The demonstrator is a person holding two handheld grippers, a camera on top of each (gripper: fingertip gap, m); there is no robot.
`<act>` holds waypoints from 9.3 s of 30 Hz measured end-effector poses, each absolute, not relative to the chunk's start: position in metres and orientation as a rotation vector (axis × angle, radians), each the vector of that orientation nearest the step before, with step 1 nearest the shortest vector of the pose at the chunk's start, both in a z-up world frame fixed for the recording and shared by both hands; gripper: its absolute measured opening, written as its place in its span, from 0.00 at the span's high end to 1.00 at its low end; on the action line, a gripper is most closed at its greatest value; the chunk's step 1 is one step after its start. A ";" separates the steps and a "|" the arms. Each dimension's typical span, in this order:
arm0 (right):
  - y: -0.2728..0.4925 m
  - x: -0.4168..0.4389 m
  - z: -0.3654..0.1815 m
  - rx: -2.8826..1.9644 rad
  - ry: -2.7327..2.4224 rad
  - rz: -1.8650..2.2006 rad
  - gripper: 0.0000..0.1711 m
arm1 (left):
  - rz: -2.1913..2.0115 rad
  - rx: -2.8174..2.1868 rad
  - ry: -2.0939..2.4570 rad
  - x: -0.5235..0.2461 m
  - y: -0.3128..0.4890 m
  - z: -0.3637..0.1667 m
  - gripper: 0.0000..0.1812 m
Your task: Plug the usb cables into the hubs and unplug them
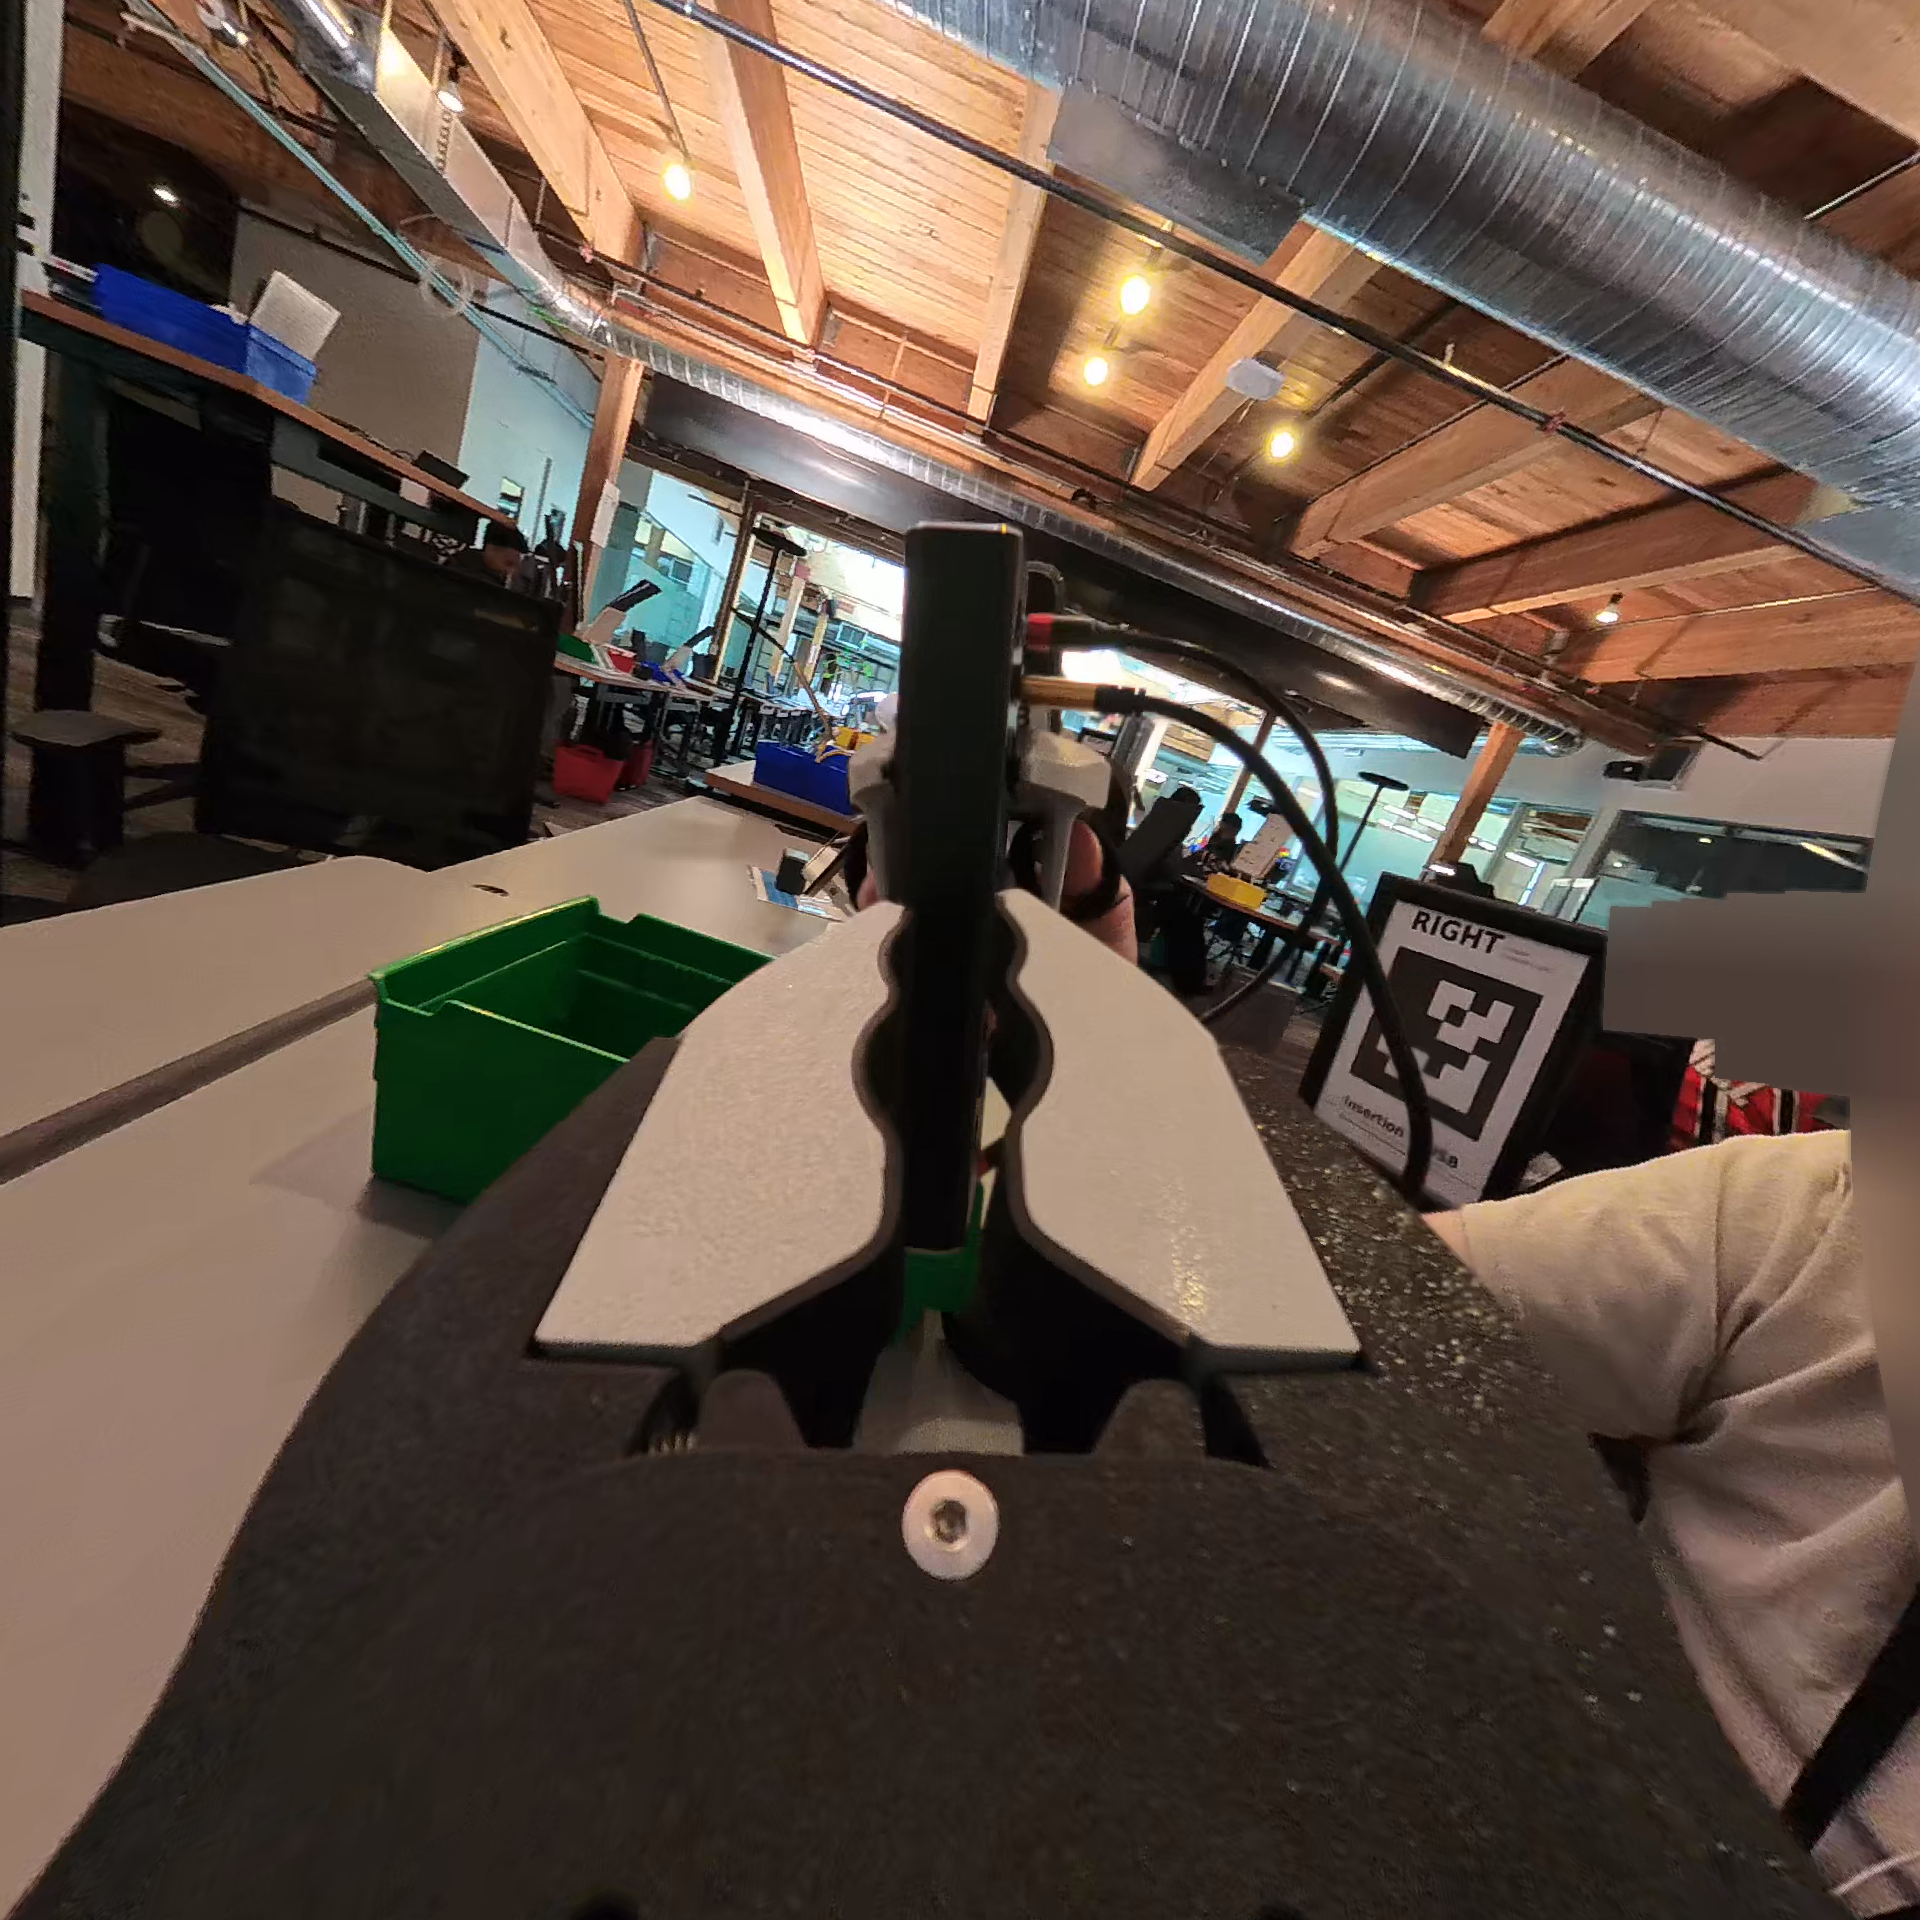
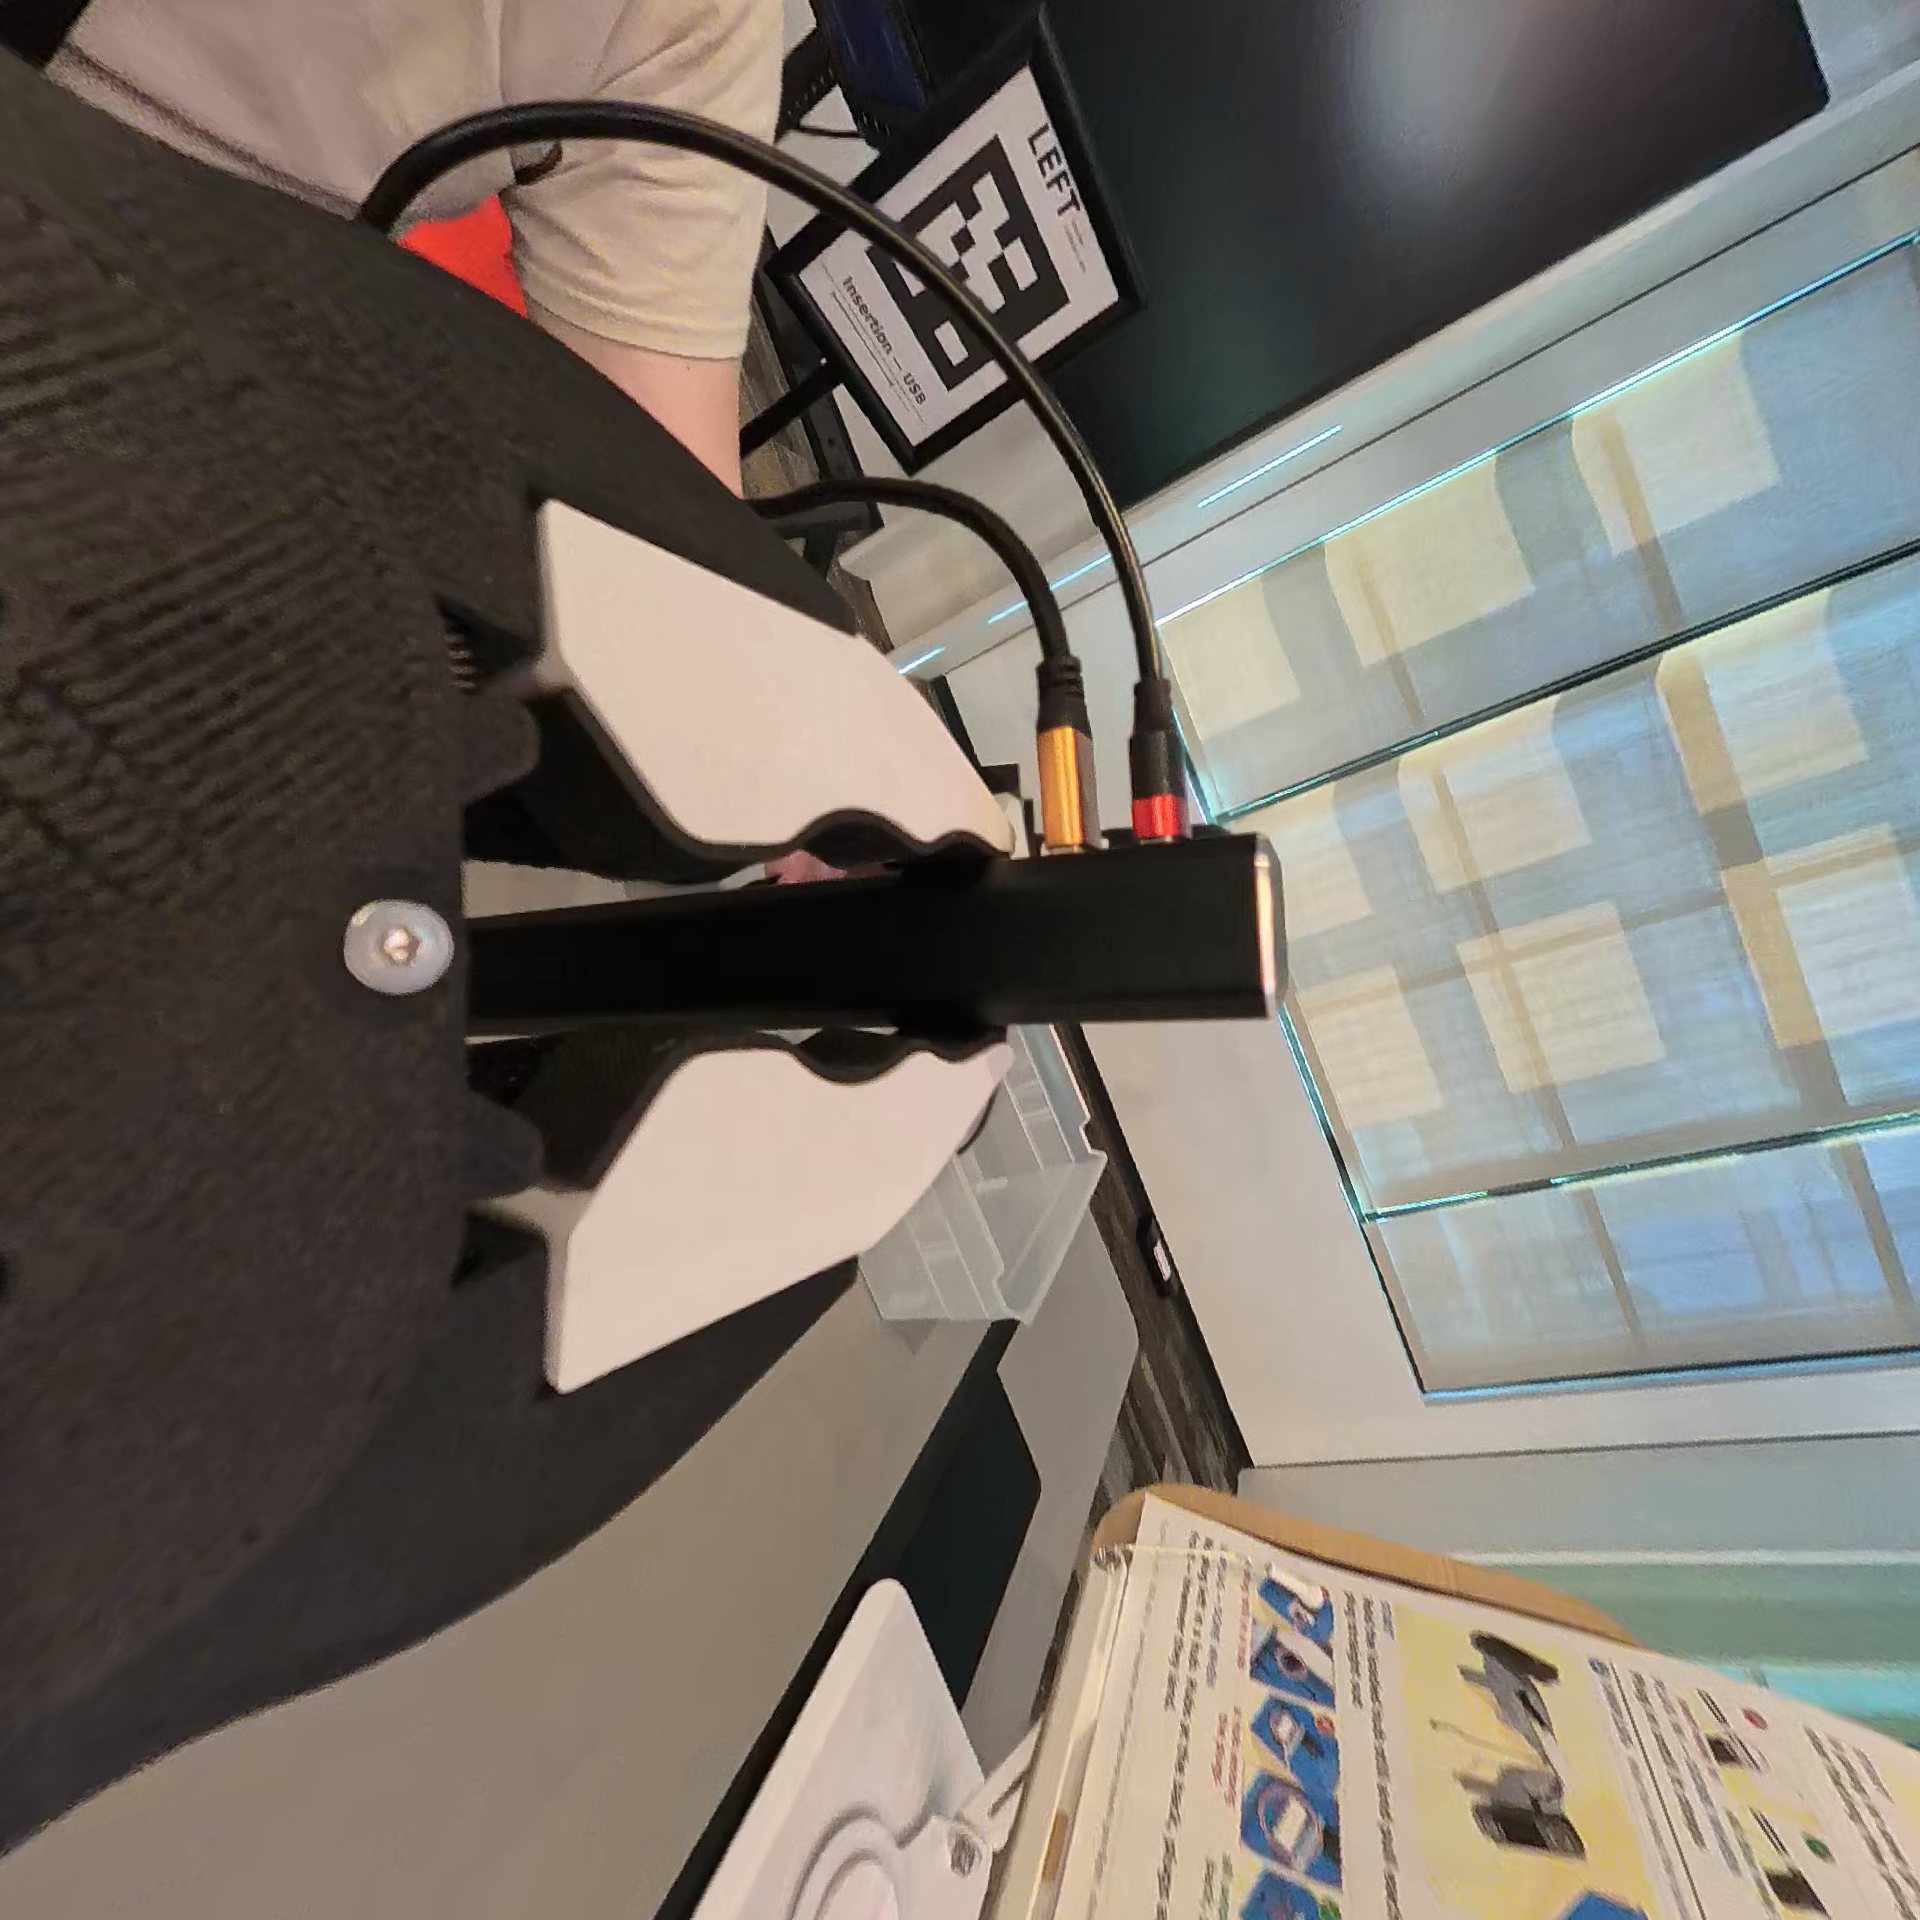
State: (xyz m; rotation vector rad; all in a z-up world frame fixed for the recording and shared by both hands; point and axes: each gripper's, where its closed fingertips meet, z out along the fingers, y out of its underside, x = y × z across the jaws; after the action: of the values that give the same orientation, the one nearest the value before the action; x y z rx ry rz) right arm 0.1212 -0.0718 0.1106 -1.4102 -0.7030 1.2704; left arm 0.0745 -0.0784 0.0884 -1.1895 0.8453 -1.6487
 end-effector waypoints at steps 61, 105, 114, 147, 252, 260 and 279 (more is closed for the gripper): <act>0.034 0.402 0.036 -1.746 -0.563 -0.249 0.83 | -1.760 -1.419 0.831 0.115 -0.070 0.020 1.00; 0.065 0.338 -0.104 -2.379 -1.223 -0.291 0.82 | -1.877 -1.402 0.857 0.124 -0.085 0.023 1.00; 0.059 0.361 -0.062 -2.331 -1.041 -0.459 0.79 | -1.867 -1.399 0.863 0.121 -0.086 0.024 1.00; -0.033 0.117 0.147 -1.024 -0.763 -0.554 0.72 | -0.078 -1.683 0.715 0.034 0.032 -0.035 0.83; 0.018 0.219 0.097 -1.571 -0.790 -0.479 0.74 | 0.078 -3.194 0.826 -0.185 -0.060 -0.157 0.76; 0.018 0.222 0.095 -1.580 -0.797 -0.482 0.74 | -0.056 -3.270 0.857 -0.193 -0.067 -0.157 0.96; 0.025 0.223 0.079 -1.625 -0.835 -0.483 0.74 | -0.668 -2.821 0.893 -0.177 -0.069 -0.073 0.98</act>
State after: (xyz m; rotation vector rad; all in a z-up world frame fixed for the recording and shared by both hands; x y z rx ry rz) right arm 0.2232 0.0251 0.0795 -1.6250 -0.8348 -0.4832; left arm -0.1767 -0.0693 -0.0732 -2.8207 0.8930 -0.6679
